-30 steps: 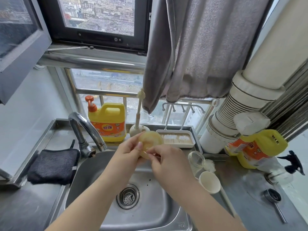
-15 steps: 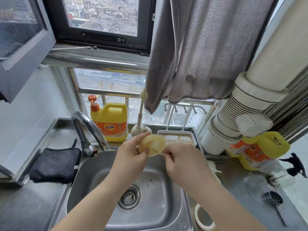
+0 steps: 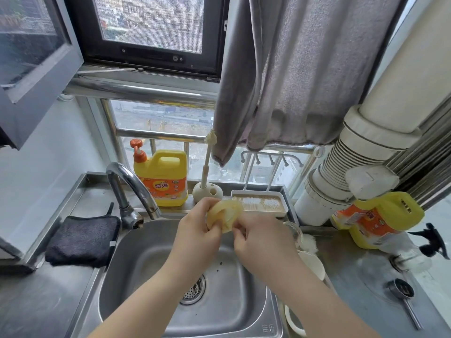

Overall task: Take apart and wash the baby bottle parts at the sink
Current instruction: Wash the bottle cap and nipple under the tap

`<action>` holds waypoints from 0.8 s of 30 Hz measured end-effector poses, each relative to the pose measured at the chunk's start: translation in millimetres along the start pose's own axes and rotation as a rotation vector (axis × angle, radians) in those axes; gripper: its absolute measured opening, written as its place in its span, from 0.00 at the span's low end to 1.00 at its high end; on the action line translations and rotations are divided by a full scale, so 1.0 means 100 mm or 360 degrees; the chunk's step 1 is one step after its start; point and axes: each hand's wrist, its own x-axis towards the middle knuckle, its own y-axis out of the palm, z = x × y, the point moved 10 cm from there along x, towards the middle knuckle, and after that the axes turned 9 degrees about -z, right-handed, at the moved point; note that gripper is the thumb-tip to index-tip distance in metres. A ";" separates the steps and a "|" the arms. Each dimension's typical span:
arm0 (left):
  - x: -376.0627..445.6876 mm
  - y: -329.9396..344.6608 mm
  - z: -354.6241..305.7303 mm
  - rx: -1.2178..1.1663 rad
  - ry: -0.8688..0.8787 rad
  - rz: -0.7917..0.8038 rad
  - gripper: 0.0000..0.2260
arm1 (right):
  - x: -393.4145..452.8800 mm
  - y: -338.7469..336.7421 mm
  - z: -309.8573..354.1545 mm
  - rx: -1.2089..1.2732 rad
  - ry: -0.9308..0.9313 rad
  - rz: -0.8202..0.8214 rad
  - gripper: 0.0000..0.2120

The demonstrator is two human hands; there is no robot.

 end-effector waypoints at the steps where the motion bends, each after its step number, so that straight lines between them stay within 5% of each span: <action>1: -0.01 0.02 0.03 0.0001 -0.0022 0.0017 0.16 | -0.02 0.05 0.04 0.0017 -0.0029 0.0042 0.07; 16: -0.10 0.09 0.24 -0.0431 -0.0449 0.0046 0.16 | -0.06 0.38 -0.25 0.1021 0.0399 0.0108 0.09; 20: -0.14 0.17 0.27 -0.0640 -0.0554 0.0156 0.16 | -0.08 0.32 -0.19 0.0754 0.0261 0.0100 0.07; 24: -0.10 0.09 0.19 -0.0228 -0.0257 0.0131 0.21 | -0.08 0.18 -0.08 0.0172 0.0014 0.0083 0.09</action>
